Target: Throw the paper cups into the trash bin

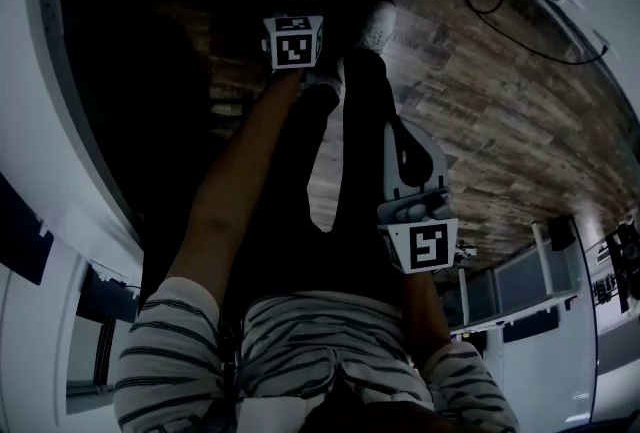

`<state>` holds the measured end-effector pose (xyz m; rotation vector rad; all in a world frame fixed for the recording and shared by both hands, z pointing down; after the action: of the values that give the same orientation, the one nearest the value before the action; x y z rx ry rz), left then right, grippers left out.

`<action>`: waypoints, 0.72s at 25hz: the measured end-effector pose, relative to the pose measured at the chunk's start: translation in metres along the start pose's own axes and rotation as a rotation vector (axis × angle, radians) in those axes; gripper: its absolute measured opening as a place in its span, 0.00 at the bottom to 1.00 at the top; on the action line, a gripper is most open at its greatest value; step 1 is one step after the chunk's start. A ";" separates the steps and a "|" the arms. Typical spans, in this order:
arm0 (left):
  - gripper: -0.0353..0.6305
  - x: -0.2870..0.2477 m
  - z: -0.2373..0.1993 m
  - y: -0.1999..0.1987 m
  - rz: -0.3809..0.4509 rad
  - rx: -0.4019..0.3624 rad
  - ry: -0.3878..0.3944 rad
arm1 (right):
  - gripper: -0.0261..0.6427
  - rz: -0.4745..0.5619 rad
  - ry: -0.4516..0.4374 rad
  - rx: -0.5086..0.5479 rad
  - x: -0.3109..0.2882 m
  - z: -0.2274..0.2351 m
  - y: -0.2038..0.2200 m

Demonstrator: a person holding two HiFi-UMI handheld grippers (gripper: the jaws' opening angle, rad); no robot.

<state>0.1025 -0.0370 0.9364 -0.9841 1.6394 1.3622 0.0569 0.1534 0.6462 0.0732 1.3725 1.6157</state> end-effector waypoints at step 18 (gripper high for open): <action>0.43 -0.057 -0.016 0.002 -0.080 -0.010 -0.004 | 0.05 -0.047 -0.010 0.000 -0.012 -0.006 0.024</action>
<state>0.1224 -0.0478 0.9910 -1.0406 1.5751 1.3195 0.0446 0.1436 0.6682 0.0481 1.3569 1.5747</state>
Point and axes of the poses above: the fingertips, and each gripper's own axes: x backward along the fingers, z to its right, y out of its underside, the point moved 5 cm from there along x, backward along the fingers, and after that the axes turned 2 degrees about -y, right-handed, at the moved point
